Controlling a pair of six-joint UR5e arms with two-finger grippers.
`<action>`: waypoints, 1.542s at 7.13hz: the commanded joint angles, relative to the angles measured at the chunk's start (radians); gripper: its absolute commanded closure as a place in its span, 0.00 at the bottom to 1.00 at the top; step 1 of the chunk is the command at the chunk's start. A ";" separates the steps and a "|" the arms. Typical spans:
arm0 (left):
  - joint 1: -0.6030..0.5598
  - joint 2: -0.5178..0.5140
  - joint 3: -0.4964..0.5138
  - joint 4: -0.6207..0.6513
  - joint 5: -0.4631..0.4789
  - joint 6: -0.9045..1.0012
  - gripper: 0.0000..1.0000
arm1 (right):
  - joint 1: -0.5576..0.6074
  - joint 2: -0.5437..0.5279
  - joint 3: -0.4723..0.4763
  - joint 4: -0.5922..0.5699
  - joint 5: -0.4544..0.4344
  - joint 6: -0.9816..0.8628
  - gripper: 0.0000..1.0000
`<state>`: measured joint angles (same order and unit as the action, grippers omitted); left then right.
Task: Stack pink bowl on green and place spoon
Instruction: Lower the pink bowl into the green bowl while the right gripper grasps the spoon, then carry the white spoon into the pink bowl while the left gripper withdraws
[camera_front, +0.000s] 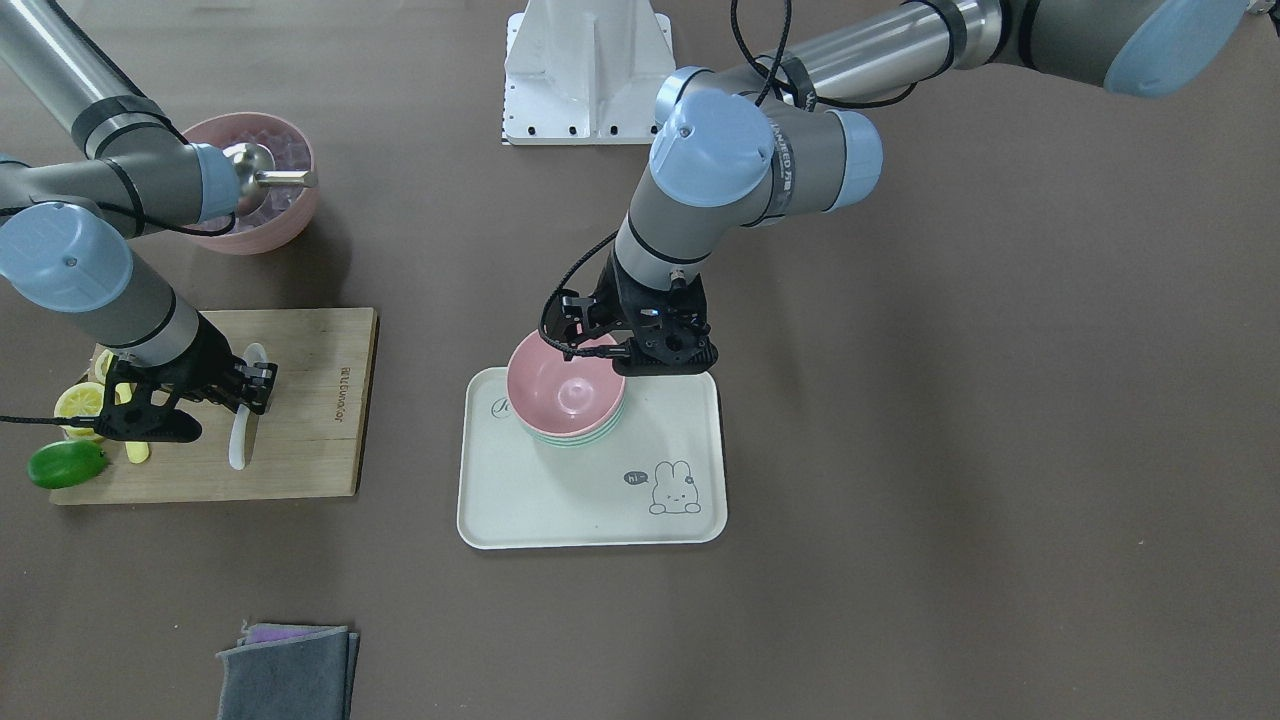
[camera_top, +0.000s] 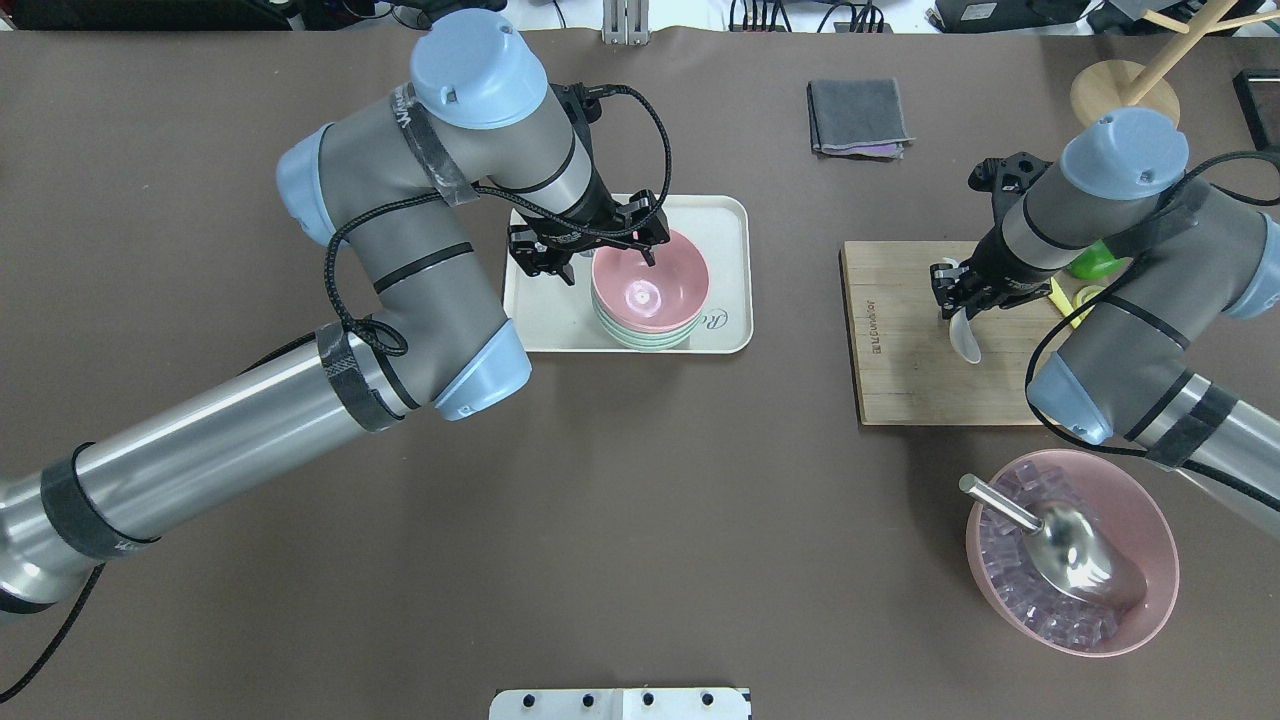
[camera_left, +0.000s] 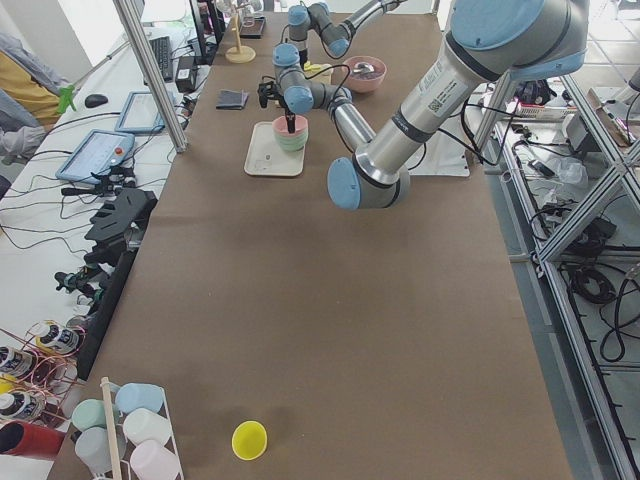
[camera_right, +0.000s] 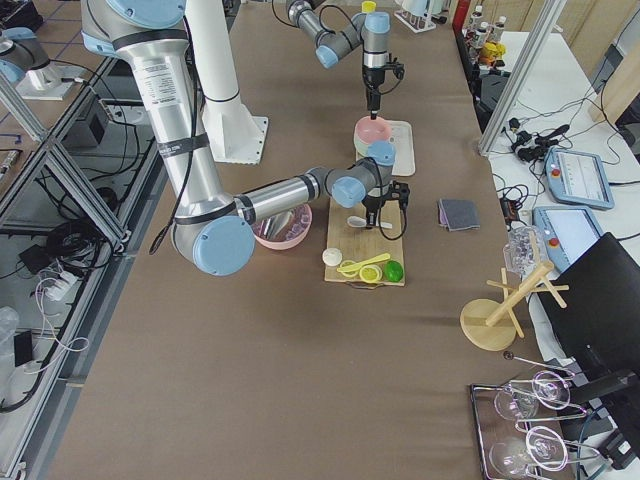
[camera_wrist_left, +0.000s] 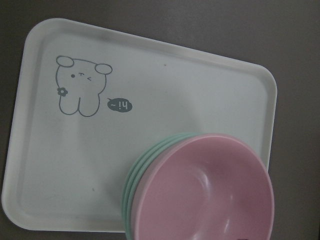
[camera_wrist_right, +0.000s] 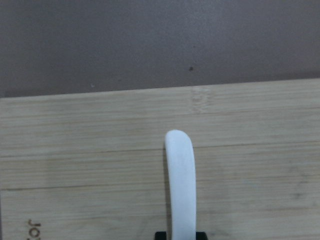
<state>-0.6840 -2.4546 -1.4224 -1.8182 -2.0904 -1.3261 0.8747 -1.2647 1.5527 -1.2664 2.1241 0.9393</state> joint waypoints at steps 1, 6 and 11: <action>-0.017 0.041 -0.062 0.002 -0.002 0.004 0.02 | 0.009 0.022 0.012 -0.001 -0.001 0.006 1.00; -0.141 0.563 -0.507 0.008 -0.019 0.252 0.02 | -0.120 0.429 -0.044 -0.143 -0.110 0.441 1.00; -0.147 0.569 -0.500 0.010 -0.033 0.251 0.02 | -0.198 0.492 -0.077 -0.126 -0.196 0.610 0.40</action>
<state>-0.8281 -1.8923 -1.9184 -1.8091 -2.1211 -1.0753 0.6808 -0.7764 1.4732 -1.3941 1.9338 1.5364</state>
